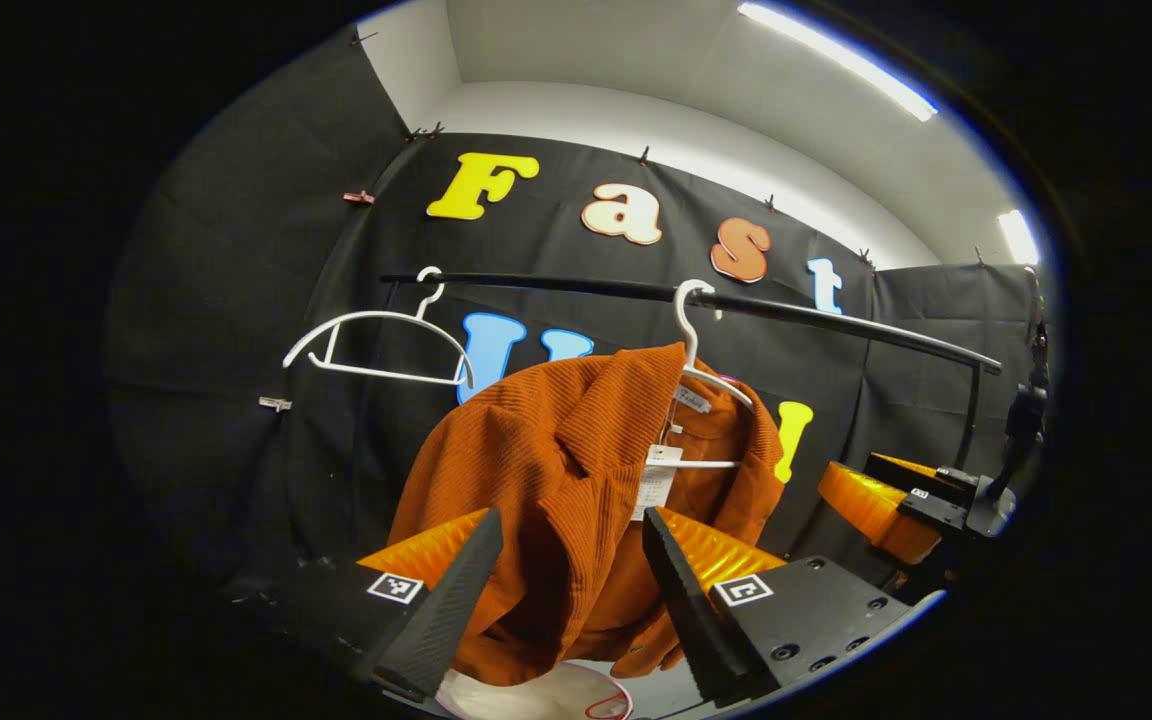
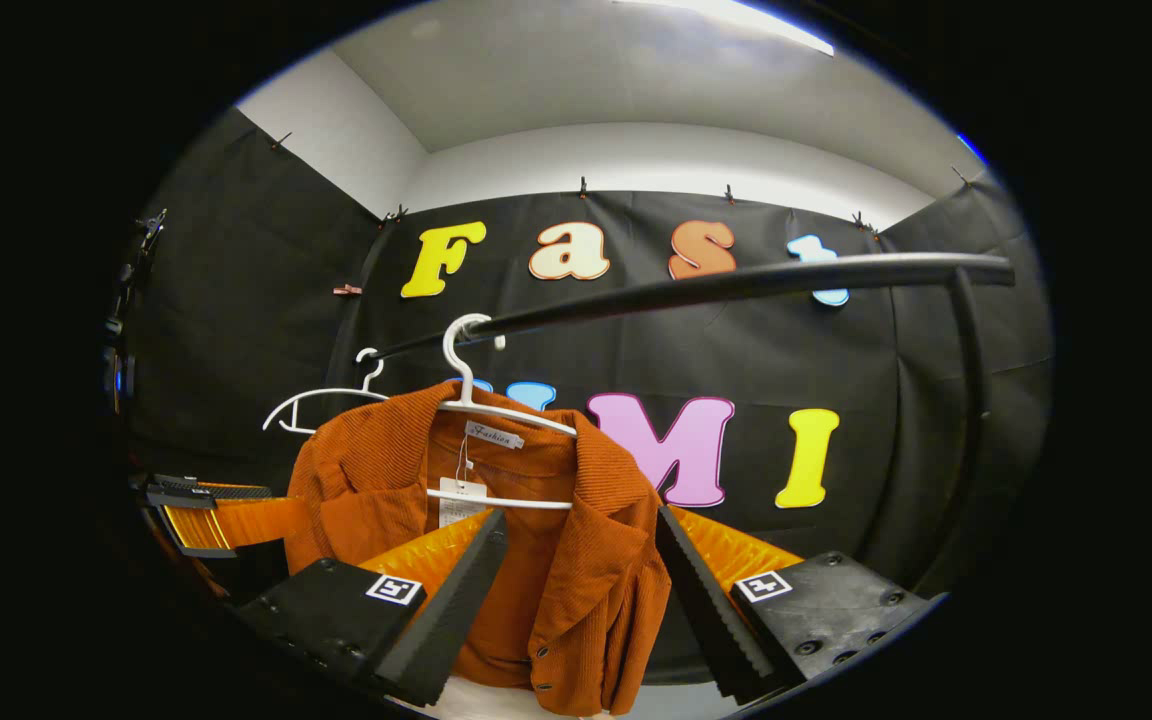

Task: Grasp the clothes on the hanger with both hands and then place them into the laundry hamper below.

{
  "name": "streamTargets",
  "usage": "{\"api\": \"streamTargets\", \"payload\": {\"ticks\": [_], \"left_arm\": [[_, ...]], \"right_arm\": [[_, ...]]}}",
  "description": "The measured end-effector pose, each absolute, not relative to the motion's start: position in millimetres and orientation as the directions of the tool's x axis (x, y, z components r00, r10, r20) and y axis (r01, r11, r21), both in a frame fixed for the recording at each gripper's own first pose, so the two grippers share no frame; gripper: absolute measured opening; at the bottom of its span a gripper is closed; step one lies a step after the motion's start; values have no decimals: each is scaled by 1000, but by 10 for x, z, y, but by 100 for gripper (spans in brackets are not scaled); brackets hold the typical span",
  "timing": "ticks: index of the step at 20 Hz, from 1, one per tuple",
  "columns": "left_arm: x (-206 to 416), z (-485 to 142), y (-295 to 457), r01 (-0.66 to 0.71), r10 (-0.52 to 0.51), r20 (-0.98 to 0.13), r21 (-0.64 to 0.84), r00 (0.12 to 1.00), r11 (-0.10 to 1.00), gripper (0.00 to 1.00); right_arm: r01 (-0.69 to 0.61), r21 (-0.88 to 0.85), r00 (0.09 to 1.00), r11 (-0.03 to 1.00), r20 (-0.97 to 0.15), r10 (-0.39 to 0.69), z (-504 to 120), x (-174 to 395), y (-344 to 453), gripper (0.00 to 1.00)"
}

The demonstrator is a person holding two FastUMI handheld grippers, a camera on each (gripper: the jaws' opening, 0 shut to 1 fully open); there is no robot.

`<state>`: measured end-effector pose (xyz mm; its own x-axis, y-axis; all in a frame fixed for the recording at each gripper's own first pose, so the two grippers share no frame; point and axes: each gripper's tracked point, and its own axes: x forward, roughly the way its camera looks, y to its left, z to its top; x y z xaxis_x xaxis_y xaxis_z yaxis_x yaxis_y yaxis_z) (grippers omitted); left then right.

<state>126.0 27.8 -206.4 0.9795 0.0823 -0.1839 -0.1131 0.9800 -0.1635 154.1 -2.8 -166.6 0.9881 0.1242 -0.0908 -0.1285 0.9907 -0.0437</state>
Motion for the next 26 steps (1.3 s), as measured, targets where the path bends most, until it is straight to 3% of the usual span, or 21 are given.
{"api": "streamTargets", "payload": {"ticks": [6,18,26], "left_arm": [[1405,-2416,310,-200,156,-211,-207,965,958,90],[1940,-2779,-7,-176,129,-256,-173,958,969,88],[2408,-2793,184,-310,275,-199,-174,941,935,89]], "right_arm": [[-178,26,971,984,-158,180,-2232,1829,-98,98],[-256,107,935,961,-225,274,-2684,2219,-49,98],[-257,130,930,958,-238,282,-2813,2654,47,99]]}}
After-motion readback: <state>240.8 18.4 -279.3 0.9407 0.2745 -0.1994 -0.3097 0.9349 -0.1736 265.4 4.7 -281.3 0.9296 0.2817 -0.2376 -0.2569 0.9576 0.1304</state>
